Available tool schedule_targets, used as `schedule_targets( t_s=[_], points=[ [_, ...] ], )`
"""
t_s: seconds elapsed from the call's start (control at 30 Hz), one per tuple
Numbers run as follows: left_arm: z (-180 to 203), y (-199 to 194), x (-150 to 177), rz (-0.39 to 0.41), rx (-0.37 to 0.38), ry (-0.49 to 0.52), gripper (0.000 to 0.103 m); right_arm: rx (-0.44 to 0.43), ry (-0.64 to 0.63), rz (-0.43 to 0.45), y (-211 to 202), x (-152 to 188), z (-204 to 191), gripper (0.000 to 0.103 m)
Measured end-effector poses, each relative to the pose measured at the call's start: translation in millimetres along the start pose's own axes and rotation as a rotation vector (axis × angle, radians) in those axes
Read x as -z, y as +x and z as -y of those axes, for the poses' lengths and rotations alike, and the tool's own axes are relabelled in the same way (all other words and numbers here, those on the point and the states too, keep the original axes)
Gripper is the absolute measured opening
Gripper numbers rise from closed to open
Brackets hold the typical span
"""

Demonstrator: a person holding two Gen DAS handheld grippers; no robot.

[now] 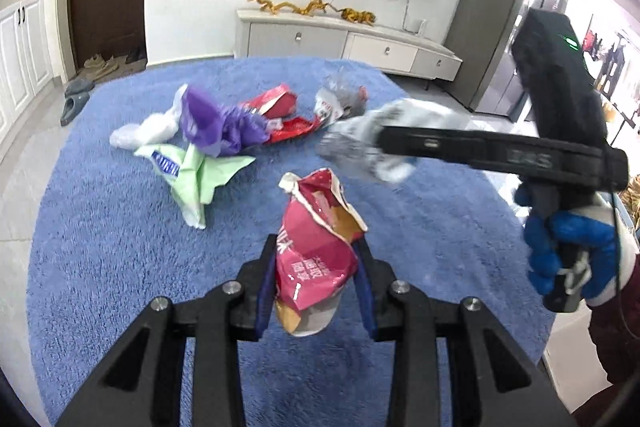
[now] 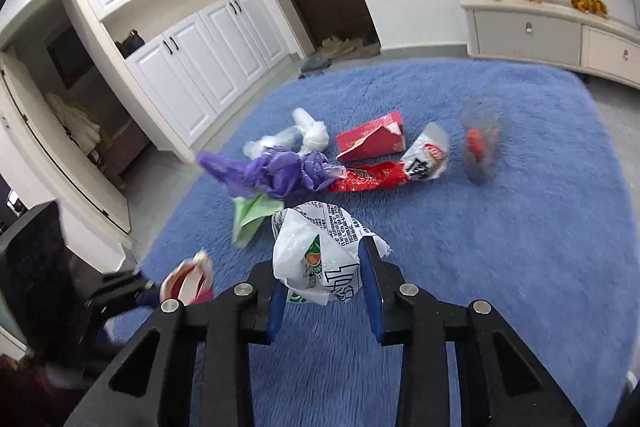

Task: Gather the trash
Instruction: 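Carry both bags to the trash bin and open both tools to drop them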

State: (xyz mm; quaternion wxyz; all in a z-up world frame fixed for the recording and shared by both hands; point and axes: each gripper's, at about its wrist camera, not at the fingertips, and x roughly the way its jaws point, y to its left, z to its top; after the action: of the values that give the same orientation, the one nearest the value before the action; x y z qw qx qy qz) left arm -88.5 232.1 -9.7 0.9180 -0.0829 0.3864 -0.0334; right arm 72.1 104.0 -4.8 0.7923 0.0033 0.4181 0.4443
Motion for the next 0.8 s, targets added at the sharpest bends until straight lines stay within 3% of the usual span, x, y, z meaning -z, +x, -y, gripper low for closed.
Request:
schedule_targets(
  t_s=[0.17, 0.37, 0.6, 0.8],
  points=[
    [35, -10, -8, 0.016, 0.030, 0.073, 0.033, 0.030, 0.044, 0.093, -72, 21, 14, 0.033],
    [99, 9, -34, 0.003, 0.116, 0.184, 0.033, 0.189, 0.137, 0.188, -165, 64, 61, 0.033],
    [215, 70, -54, -0.084, 0.276, 0.351, 0.033, 0.430, 0.362, 0.214, -240, 139, 156, 0.034],
    [306, 137, -62, -0.204, 0.388, 0.425, 0.033, 0.518, 0.580, 0.180, -257, 204, 233, 0.037]
  ],
)
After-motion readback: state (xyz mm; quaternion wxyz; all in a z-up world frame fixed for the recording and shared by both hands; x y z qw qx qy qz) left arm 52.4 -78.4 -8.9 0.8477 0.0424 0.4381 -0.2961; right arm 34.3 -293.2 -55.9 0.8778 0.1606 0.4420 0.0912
